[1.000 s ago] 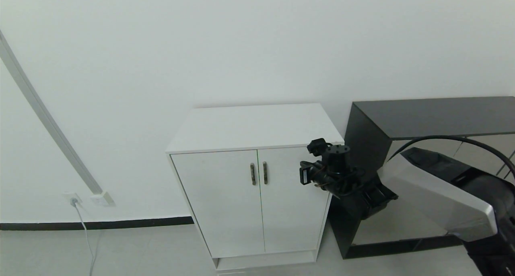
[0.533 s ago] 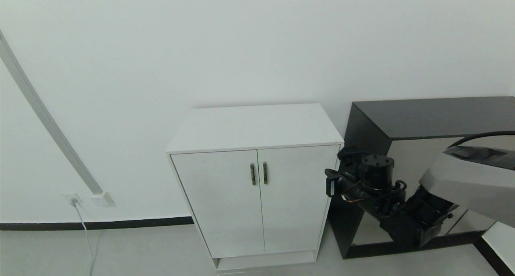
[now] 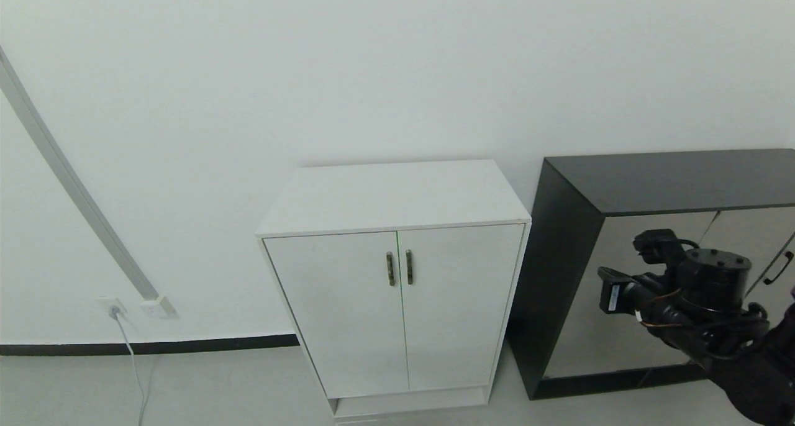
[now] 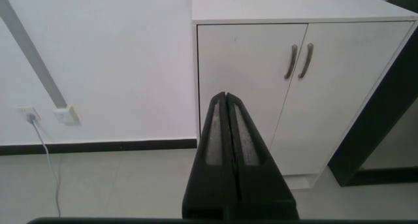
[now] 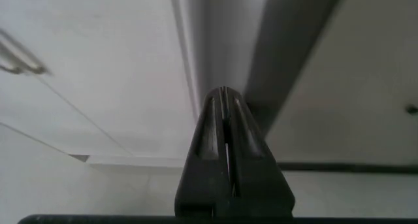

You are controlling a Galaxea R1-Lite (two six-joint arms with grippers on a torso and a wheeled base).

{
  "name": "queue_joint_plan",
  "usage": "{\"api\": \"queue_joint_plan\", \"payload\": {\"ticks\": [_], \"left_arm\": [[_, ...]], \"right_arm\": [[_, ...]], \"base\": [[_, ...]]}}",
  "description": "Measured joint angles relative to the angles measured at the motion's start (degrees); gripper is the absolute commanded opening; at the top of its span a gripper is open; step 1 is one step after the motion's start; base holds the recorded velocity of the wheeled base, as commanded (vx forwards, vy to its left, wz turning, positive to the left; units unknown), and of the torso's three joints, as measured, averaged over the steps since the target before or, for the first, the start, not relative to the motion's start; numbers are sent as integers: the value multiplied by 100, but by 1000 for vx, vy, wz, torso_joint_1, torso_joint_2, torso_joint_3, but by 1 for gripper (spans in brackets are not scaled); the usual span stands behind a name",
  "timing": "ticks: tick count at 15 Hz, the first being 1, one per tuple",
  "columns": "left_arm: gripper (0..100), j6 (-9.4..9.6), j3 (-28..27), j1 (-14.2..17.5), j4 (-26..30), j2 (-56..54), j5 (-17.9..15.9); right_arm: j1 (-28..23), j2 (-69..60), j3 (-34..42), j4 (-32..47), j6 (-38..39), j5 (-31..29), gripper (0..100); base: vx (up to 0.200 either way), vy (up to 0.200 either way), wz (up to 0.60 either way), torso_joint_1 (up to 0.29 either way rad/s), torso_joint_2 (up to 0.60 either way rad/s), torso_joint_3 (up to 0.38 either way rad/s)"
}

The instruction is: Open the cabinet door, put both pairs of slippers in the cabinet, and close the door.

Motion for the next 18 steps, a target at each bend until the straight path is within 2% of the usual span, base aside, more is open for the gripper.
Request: {"api": "queue_joint_plan", "payload": {"ticks": [7,13,16,18], "left_arm": [[0,2,0,0,0,0,0],[0,11,0,0,0,0,0],[0,10,0,0,0,0,7],[0,10,0,0,2,0,5]], "right_arm": [[-517,-1315,1399,-9,-55,-336,0],[-1376,-2175,2334,88,-52,-497,0],[-1787,-2839,2415,633,-98,-497,0],[-1909,-3493,2431,1369,-200,-457,0]], "base": [[0,0,0,0,0,0],[0,0,0,0,0,0],[0,0,0,0,0,0],[0,0,0,0,0,0]]}}
